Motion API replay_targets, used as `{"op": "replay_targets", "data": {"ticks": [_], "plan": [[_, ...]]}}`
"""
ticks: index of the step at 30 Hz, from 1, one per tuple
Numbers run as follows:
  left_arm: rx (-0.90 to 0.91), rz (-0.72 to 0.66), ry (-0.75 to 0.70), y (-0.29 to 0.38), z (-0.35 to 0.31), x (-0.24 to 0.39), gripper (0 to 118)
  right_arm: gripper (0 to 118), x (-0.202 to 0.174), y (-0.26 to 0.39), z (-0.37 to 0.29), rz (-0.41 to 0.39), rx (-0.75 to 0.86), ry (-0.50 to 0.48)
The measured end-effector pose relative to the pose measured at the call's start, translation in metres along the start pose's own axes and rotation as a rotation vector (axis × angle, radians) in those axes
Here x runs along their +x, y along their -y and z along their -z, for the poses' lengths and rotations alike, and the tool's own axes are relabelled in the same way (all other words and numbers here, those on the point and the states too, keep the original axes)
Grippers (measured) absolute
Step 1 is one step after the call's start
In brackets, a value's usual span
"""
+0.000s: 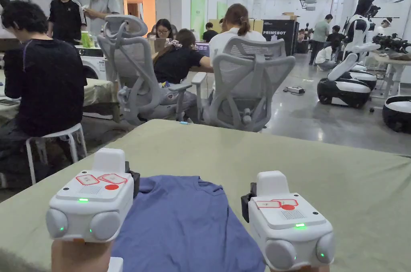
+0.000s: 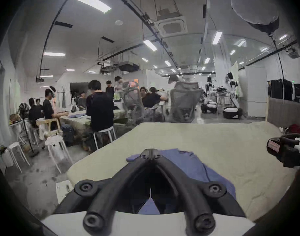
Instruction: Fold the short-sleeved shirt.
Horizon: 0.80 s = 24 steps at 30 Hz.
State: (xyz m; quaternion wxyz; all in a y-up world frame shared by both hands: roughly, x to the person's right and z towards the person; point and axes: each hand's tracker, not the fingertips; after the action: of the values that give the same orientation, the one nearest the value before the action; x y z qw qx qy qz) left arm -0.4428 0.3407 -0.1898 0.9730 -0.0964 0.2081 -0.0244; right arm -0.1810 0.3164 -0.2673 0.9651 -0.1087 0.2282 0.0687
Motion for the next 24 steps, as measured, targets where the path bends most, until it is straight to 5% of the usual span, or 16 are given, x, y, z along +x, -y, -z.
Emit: {"op": "replay_targets", "data": {"ticks": [5,8,11,16,17,19,20,22,24], "plan": [[-0.353,-0.013,0.167,0.012,0.076,0.029,0,0,0.004,0.004,0.022,-0.012,-0.039,-0.017],[-0.655,-0.179,0.359,0.027,0.137,0.05,0,0,0.011,0.011,0.039,-0.03,-0.076,-0.016],[-0.73,0.023,0.393,0.039,0.182,0.095,0,0,0.019,0.02,0.061,-0.04,-0.101,0.001],[-0.769,-0.019,0.478,0.05,0.249,0.154,4,0,0.044,0.034,0.088,-0.013,-0.146,0.052],[-0.765,-0.012,0.473,0.052,0.259,0.165,24,0,0.049,0.037,0.092,-0.006,-0.156,0.062],[-0.766,0.004,0.463,0.063,0.275,0.185,110,0,0.059,0.045,0.101,-0.004,-0.176,0.08],[-0.779,0.002,0.469,0.07,0.282,0.192,118,0,0.064,0.049,0.104,-0.011,-0.187,0.093],[-0.796,-0.029,0.496,0.083,0.294,0.204,101,0,0.073,0.056,0.107,-0.01,-0.209,0.104],[-0.859,-0.001,0.426,0.105,0.304,0.212,100,0,0.084,0.063,0.107,-0.006,-0.222,0.117]]}}
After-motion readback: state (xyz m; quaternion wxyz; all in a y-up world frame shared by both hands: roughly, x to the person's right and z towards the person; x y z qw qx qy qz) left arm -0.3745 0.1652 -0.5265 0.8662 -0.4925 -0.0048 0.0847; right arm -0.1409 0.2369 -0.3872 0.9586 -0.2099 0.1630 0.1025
